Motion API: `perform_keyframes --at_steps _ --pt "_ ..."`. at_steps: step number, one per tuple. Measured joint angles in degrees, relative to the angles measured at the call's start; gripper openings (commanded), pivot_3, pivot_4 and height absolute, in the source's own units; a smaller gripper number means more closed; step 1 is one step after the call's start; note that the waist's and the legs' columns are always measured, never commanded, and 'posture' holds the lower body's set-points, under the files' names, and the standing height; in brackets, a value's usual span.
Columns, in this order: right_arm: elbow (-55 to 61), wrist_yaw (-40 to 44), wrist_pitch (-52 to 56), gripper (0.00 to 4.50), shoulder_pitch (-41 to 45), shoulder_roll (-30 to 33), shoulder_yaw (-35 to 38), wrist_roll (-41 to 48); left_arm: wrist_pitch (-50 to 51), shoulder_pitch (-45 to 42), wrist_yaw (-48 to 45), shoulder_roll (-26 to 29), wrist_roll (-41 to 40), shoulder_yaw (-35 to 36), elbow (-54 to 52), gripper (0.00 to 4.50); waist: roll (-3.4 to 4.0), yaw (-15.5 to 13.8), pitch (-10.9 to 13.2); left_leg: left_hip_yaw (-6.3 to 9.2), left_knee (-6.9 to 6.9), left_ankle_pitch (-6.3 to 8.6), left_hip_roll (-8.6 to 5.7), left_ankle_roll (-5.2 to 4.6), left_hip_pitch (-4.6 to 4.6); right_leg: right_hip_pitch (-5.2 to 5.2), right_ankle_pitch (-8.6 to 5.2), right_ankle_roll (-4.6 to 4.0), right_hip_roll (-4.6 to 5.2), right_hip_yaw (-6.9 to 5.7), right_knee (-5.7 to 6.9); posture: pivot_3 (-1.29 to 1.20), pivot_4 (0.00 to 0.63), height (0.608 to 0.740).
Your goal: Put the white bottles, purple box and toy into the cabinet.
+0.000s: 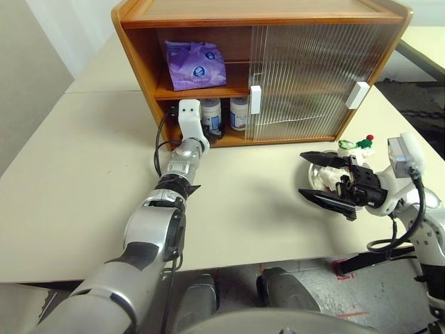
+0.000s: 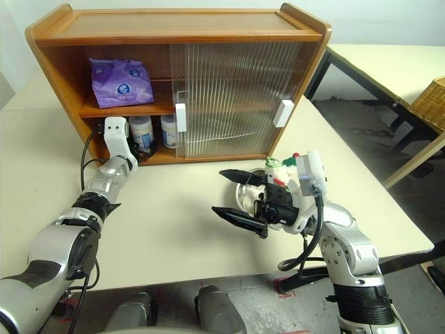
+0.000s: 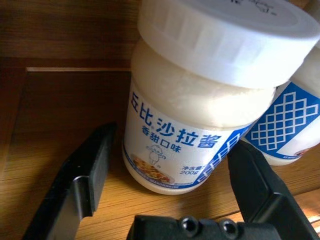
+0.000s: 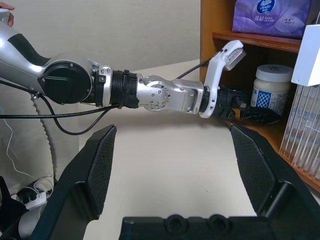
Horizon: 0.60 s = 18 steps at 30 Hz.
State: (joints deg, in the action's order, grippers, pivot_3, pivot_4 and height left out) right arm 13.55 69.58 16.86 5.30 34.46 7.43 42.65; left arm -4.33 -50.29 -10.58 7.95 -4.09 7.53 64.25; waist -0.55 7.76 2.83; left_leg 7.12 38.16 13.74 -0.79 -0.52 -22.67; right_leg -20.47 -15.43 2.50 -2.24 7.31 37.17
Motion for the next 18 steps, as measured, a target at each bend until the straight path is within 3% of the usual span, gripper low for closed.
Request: perform_keyframes --at_steps 6,16,18 --pt "-0.01 0.29 0.00 4.50 0.11 0.03 0.01 0.00 0.65 3.36 -0.07 -0.01 0.23 -1.17 -4.88 4.48 0.01 0.00 0.00 -0.02 0.03 0.00 -0.01 0.00 0.00 0.01 0.00 0.00 -0.01 0.00 0.00 -0.23 0.051 0.740" --pt "-0.42 0.53 0.01 4.50 0.47 0.03 0.09 0.02 15.22 25.12 -4.71 2.75 1.79 -7.21 -42.28 4.48 -0.03 0.21 -0.01 -0.05 0.06 -0.01 -0.05 -0.01 0.00 0.02 -0.08 -0.14 -0.03 -0.07 0.00 -0.21 0.056 0.740" --pt "-0.78 0.60 0.00 4.50 0.56 -0.07 0.03 -0.03 16.72 28.18 -7.49 3.85 1.46 -8.55 -47.77 4.08 -0.03 0.10 0.00 -0.02 0.06 0.00 -0.04 -0.01 -0.01 0.01 -0.08 -0.21 -0.02 -0.07 0.00 -0.20 0.055 0.740"
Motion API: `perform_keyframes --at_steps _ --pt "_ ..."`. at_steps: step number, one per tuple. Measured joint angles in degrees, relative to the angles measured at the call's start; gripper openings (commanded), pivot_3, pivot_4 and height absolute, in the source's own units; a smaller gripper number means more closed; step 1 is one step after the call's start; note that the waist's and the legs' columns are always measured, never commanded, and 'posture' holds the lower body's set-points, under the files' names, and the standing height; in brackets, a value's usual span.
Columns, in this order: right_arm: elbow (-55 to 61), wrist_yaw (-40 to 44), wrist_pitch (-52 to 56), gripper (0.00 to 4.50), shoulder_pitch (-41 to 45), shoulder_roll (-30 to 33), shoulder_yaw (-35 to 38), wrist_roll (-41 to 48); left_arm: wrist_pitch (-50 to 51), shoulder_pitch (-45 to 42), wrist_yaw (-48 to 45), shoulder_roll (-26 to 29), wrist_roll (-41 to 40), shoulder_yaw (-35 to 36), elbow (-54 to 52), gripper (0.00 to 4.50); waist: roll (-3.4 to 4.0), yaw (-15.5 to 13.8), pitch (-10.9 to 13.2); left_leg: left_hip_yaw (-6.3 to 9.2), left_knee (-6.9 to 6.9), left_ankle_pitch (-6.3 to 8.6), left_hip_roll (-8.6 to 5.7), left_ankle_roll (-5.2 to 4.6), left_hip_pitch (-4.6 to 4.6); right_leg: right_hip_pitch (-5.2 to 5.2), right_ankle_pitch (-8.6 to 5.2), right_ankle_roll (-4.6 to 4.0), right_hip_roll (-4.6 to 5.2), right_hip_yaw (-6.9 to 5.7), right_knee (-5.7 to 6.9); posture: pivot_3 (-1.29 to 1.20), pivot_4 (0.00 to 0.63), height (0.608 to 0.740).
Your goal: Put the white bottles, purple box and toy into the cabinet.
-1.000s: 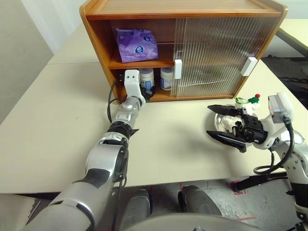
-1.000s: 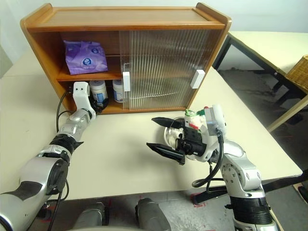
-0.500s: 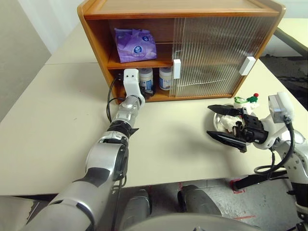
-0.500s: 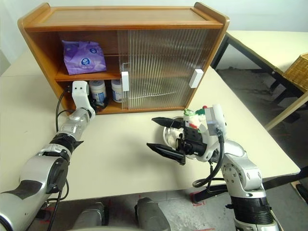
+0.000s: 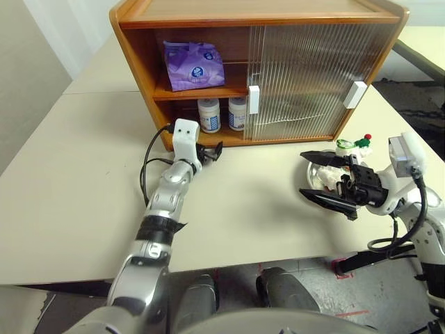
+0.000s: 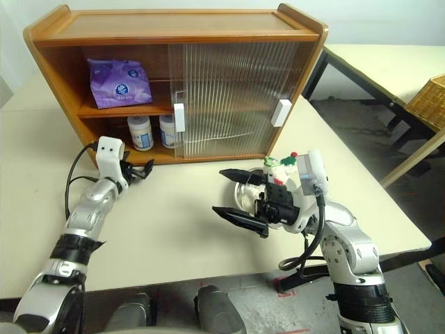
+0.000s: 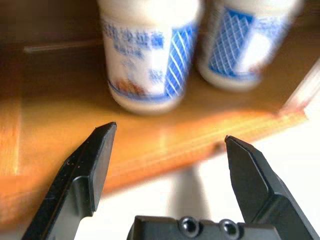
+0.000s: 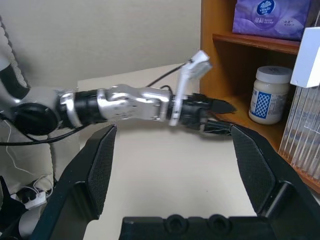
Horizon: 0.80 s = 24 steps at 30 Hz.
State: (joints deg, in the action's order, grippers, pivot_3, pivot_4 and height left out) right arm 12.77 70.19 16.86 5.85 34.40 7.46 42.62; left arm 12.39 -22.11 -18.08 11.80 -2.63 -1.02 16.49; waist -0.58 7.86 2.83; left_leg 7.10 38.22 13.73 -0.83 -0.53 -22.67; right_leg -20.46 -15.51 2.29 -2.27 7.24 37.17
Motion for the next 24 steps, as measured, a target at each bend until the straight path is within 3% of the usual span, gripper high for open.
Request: perform_keyframes --at_steps 4,6,12,19,24 --pt "-0.14 0.00 -0.03 4.50 0.78 -0.66 -0.51 -0.11 -1.82 1.09 -6.75 0.11 -3.07 -1.60 -6.15 2.96 0.00 -1.07 0.00 0.14 0.00 0.00 0.02 0.02 0.00 0.00 0.11 -0.22 0.03 0.01 0.00 -0.20 0.052 0.740" --pt "-0.38 0.01 -0.25 4.50 0.93 -0.84 -0.93 -0.35 -4.75 0.72 -9.98 -0.37 -4.14 -2.95 -7.14 2.25 0.00 -1.59 -0.01 0.21 0.00 0.02 0.05 0.05 0.01 0.00 0.39 -0.70 0.05 0.03 0.00 -0.20 0.049 0.740" --pt "-1.21 0.04 -0.86 4.50 1.17 -1.33 -1.54 -0.70 -11.50 -4.33 -16.30 -3.74 -4.55 -7.16 -5.90 0.09 0.01 -2.03 -0.01 0.35 0.00 0.05 0.10 0.07 -0.04 -0.03 0.43 -0.76 0.08 0.09 0.00 -0.22 0.047 0.740" --pt "-1.14 -0.03 -1.30 4.50 0.72 -1.34 -1.49 -0.74 -16.81 -11.46 -18.27 -7.59 -3.55 -10.19 1.83 0.03 0.02 -1.77 -0.01 0.27 0.01 0.08 0.10 0.06 -0.06 -0.02 0.41 -0.60 0.07 0.03 -0.01 -0.23 0.043 0.740" --pt "-1.15 -0.07 -1.77 4.50 0.52 -1.35 -1.49 -0.80 -21.73 -17.35 -17.68 -8.05 0.48 -12.41 5.95 0.03 0.02 -1.49 -0.02 0.27 0.11 0.09 0.07 0.01 -0.07 0.03 0.14 0.06 0.07 0.04 -0.01 -0.23 0.042 0.740"
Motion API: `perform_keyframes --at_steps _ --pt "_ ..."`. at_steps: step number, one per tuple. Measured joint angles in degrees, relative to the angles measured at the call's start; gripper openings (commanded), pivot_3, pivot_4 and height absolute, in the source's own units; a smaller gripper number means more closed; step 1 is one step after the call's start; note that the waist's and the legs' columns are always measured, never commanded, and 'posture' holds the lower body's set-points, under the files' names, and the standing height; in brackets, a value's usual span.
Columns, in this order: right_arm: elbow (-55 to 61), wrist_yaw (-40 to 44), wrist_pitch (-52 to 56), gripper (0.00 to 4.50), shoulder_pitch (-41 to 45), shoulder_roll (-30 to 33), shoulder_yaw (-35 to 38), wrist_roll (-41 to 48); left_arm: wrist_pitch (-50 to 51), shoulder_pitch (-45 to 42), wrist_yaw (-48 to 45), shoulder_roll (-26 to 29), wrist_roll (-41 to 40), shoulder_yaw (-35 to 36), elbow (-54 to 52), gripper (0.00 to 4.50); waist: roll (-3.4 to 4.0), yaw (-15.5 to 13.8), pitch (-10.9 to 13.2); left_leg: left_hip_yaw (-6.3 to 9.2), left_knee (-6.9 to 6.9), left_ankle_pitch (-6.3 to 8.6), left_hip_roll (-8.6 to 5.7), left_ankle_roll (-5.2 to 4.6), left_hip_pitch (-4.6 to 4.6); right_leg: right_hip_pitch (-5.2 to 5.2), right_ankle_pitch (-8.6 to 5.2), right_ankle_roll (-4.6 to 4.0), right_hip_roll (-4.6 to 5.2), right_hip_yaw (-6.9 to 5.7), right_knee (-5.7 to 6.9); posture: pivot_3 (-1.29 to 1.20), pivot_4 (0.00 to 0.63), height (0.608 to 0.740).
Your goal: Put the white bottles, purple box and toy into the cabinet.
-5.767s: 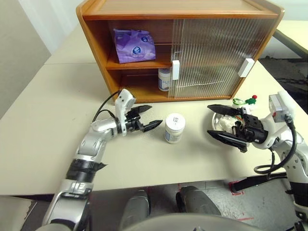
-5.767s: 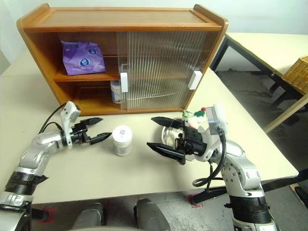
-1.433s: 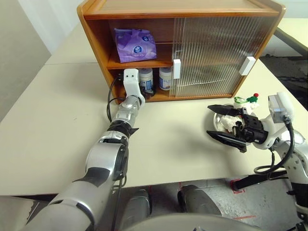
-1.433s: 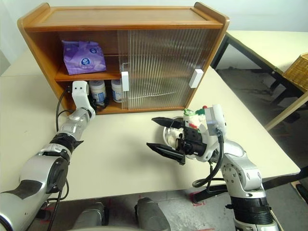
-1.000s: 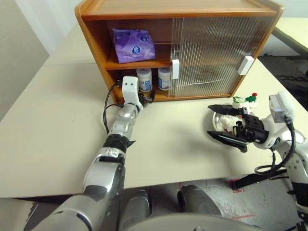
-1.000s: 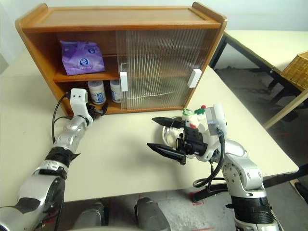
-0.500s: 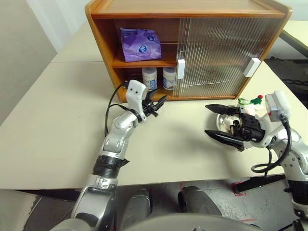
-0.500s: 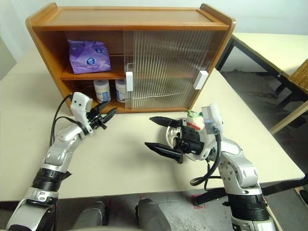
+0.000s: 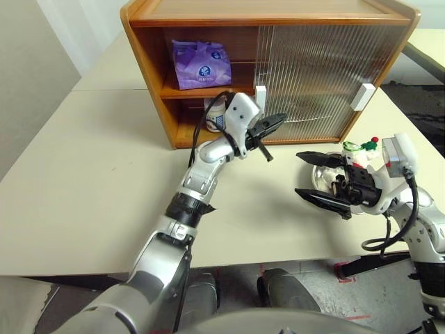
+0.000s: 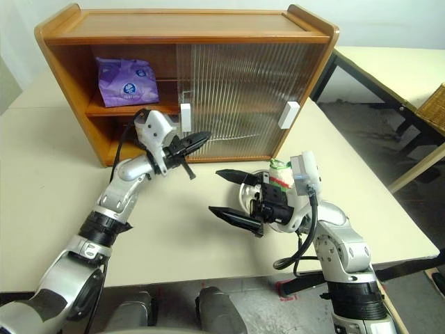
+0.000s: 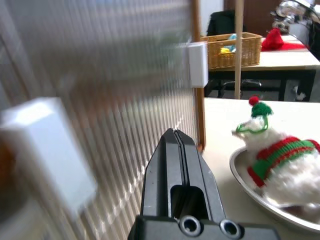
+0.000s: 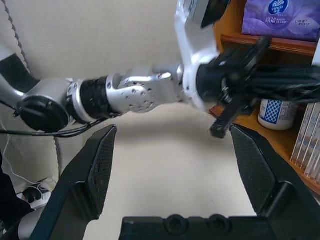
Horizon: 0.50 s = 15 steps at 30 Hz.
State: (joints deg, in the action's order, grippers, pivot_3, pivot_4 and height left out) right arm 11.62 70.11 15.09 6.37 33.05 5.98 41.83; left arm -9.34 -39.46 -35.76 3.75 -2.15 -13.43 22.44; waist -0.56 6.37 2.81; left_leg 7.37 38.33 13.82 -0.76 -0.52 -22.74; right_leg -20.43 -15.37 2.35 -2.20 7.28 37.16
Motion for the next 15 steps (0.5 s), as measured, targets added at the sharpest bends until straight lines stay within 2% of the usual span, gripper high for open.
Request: perform_keyframes --at_steps 6,15 --pt "-0.01 -0.12 -0.55 4.50 -0.04 -0.23 -0.02 -0.19 -0.80 -3.37 5.61 -0.31 4.55 -0.78 4.48 0.03 0.01 0.46 0.00 0.02 0.10 0.00 -0.01 -0.05 -0.02 0.02 0.02 0.12 0.00 0.02 0.00 -0.24 0.042 0.740" --pt "-0.01 -0.34 -1.03 4.50 -0.38 -0.25 -0.03 -0.23 5.83 -5.75 12.72 0.73 8.09 -0.08 6.74 0.03 0.00 1.13 0.00 -0.09 0.13 0.00 -0.05 -0.06 -0.02 0.05 0.02 0.13 -0.02 -0.01 -0.01 -0.24 0.041 0.740"
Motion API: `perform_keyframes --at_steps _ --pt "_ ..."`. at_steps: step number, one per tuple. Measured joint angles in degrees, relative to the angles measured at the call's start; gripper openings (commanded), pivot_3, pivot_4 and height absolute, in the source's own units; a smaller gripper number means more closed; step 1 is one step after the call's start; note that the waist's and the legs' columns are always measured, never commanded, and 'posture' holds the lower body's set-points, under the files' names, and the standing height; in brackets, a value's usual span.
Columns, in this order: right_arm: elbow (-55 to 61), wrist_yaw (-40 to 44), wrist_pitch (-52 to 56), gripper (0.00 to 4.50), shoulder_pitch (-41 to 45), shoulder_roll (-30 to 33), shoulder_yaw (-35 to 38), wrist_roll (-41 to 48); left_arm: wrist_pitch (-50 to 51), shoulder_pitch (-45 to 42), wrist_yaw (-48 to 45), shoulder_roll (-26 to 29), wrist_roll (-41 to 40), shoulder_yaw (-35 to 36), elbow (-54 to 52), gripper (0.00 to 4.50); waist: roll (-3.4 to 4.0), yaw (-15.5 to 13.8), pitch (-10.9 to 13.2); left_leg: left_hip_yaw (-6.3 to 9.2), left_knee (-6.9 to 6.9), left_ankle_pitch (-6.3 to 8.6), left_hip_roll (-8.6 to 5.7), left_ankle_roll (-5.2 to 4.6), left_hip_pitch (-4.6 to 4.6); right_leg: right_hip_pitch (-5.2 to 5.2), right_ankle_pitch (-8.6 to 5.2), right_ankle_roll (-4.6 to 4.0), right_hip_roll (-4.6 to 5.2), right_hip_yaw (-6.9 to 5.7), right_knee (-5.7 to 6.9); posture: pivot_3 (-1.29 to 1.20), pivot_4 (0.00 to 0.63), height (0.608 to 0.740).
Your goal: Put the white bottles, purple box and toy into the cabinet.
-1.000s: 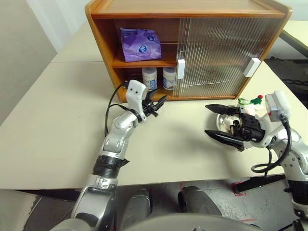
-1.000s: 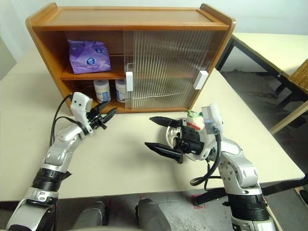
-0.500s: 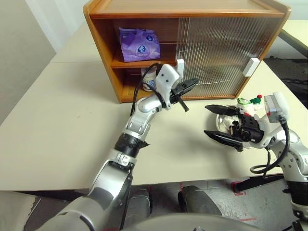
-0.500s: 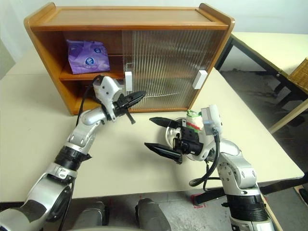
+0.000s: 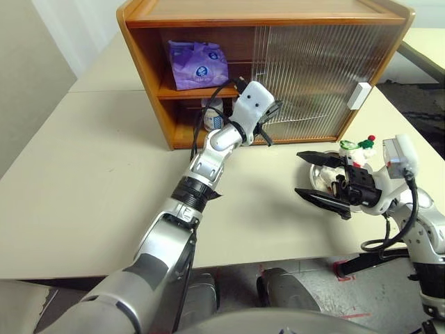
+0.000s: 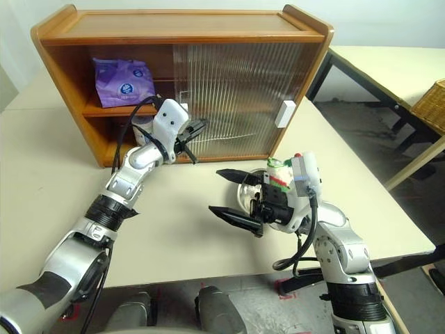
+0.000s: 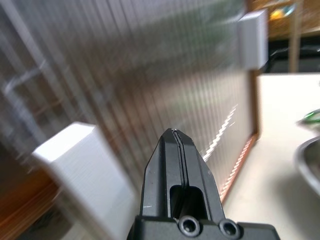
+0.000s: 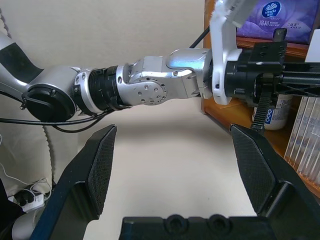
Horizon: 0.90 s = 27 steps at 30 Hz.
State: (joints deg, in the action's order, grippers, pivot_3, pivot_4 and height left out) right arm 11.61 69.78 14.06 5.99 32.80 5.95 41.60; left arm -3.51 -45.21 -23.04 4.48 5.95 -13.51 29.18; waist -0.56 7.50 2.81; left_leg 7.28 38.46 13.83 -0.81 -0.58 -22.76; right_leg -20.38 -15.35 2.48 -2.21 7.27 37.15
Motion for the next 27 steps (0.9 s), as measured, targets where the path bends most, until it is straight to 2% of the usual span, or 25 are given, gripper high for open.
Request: perform_keyframes --at_steps 6,15,22,27 --pt "-0.01 -0.01 0.01 4.50 0.06 0.10 -0.01 -0.10 5.85 -0.34 2.30 -1.25 -1.17 1.50 -1.03 0.03 0.00 0.31 0.00 -0.04 0.05 -0.01 -0.01 -0.01 0.01 0.01 0.01 0.01 0.00 0.01 0.01 -0.23 0.038 0.740" --pt "0.00 -0.10 0.06 4.50 0.59 0.12 -0.02 -0.10 8.67 1.01 3.80 -1.23 -3.09 3.67 -7.27 0.03 0.00 0.89 0.00 -0.06 0.22 -0.05 -0.01 -0.04 0.02 0.07 0.10 0.00 -0.03 0.00 0.01 -0.23 0.035 0.740" --pt "-0.03 0.01 0.06 4.50 0.72 0.17 -0.06 -0.10 12.42 4.37 4.96 -0.06 -4.27 4.96 -13.38 0.03 0.01 1.09 -0.01 -0.06 0.29 -0.05 0.00 -0.04 0.08 0.12 0.16 -0.10 -0.04 0.00 0.02 -0.22 0.035 0.740" --pt "-0.03 0.01 0.11 4.50 0.75 0.26 -0.06 -0.10 13.90 5.23 5.37 2.14 -5.32 6.03 -14.65 0.03 0.01 1.57 0.00 -0.06 0.27 -0.08 0.02 0.01 0.45 0.29 0.30 -0.27 -0.05 -0.01 0.04 -0.21 0.038 0.740"
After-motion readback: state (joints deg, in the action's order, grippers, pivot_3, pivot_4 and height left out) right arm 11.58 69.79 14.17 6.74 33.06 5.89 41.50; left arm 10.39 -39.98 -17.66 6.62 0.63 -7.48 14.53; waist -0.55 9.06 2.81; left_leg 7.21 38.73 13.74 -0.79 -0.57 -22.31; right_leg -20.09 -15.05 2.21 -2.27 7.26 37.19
